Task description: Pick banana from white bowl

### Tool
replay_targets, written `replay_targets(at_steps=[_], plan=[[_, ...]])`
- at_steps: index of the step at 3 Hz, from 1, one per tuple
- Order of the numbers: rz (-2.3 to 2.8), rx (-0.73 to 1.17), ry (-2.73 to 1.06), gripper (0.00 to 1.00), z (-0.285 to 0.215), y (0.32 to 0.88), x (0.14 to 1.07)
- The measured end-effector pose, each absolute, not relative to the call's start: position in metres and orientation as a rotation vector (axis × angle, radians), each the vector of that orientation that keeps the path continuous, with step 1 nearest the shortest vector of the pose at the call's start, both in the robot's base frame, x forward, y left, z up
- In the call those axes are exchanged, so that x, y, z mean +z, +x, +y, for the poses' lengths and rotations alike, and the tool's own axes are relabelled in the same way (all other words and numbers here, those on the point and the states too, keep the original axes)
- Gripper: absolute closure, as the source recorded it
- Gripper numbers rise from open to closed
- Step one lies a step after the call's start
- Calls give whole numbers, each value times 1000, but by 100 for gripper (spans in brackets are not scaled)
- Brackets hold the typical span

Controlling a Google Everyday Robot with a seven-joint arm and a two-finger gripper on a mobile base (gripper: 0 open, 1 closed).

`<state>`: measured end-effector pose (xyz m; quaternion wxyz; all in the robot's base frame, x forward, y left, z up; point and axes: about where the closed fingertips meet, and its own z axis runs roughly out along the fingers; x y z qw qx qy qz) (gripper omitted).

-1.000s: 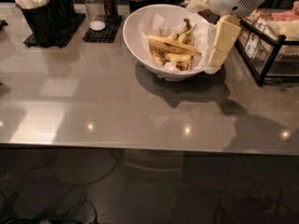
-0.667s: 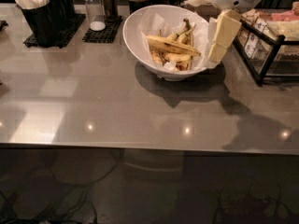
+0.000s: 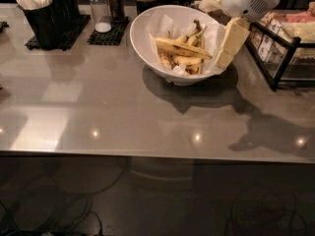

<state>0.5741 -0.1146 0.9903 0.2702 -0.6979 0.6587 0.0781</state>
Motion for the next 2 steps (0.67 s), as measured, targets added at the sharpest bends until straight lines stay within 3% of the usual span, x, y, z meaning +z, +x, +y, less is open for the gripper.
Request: replay_targets(at_steps=[2], plan=[[1692,331,-1981,0,-68,647,957]])
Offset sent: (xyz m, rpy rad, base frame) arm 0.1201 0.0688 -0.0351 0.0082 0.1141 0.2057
